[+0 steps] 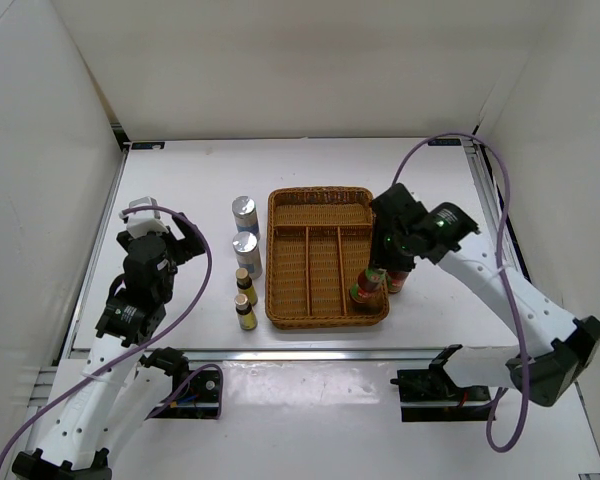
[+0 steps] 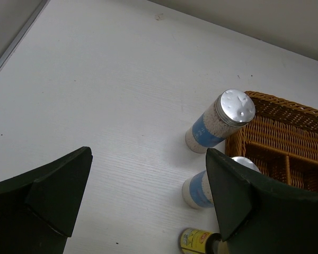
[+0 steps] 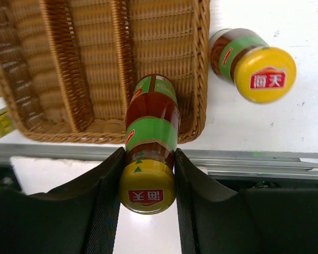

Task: Organize the condiment bottles

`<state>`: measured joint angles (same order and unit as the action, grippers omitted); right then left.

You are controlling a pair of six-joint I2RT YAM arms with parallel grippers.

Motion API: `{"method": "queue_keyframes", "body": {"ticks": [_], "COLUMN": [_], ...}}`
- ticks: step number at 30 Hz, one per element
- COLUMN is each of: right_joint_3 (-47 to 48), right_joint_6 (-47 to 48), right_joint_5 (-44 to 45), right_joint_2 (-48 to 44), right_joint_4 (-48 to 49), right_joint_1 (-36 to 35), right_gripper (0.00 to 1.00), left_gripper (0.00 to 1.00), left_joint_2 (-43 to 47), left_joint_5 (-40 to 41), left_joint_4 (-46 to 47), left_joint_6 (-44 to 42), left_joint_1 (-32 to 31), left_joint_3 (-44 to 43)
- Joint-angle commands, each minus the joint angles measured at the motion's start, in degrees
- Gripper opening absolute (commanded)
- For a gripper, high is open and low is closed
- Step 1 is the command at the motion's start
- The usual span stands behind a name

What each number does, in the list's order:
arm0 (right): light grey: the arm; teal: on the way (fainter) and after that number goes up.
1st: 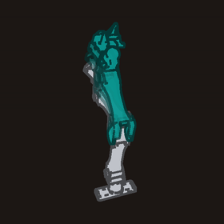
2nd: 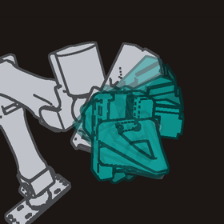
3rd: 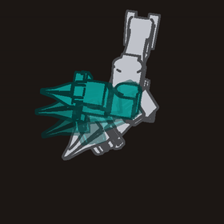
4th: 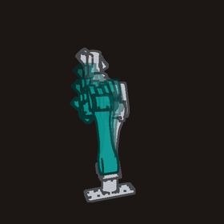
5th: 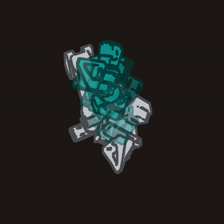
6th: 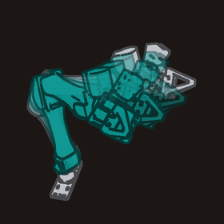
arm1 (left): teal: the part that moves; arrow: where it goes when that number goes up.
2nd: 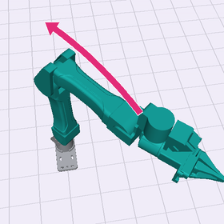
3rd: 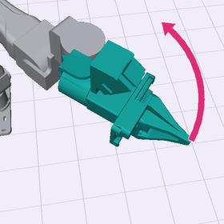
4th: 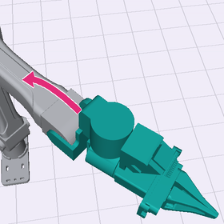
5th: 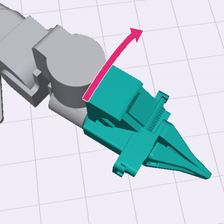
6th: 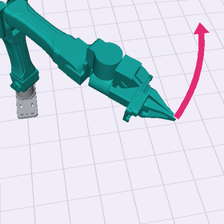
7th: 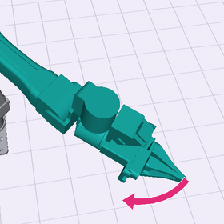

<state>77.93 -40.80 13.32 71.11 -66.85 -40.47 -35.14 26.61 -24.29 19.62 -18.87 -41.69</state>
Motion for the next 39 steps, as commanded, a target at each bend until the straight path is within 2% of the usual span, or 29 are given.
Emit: {"method": "queue_keyframes", "body": {"ticks": [1,8,12,13,16,20,25,29,33,39], "right_joint_3": [0.12,-2.16,-2.78,-2.78,-2.78,-2.09,3.71,8.37,8.99,5.84], "right_joint_6": [-1.48,-1.48,-0.95,-0.95,-0.42,-0.42,1.33,2.64,5.89,7.22], "right_joint_5": [4.69,4.17,3.55,3.55,3.55,4.26,6.28,11.36,16.73,15.25], "right_joint_2": [0.6,4.2,5.35,5.35,5.35,3.34,0.7,-3.25,-4.58,-2.64], "right_joint_4": [3.48,4.53,5.06,5.06,5.06,5.06,2.52,0.67,-0.2,-0.74], "right_joint_1": [-0.66,-0.66,-1.19,-1.19,-1.72,-1.72,-1.72,-1.72,-0.06,5.74], "right_gripper": [0.0,0.01,0.21,0.37,0.63,0.79,0.79,0.78,0.77,0.74], "left_gripper": [0.99,0.99,0.99,0.99,0.99,0.99,0.99,0.99,0.99,0.99], "left_joint_2": [0.42,0.42,0.42,0.42,0.42,0.42,0.42,0.42,0.42,-0.11], "left_joint_5": [1.16,1.16,1.16,1.16,1.16,1.16,1.16,1.16,1.16,1.16], "left_joint_4": [0.65,0.65,0.65,0.65,0.65,0.65,0.65,0.65,0.65,0.65], "left_joint_6": [0.51,0.51,0.51,0.51,0.51,0.51,0.51,0.51,0.51,0.51], "left_joint_1": [-0.11,-0.11,-0.11,-0.11,-0.11,-0.11,-0.11,-0.11,-0.11,-0.11], "left_joint_3": [0.12,0.12,0.12,0.12,0.12,0.12,0.12,0.12,0.12,0.12]}}
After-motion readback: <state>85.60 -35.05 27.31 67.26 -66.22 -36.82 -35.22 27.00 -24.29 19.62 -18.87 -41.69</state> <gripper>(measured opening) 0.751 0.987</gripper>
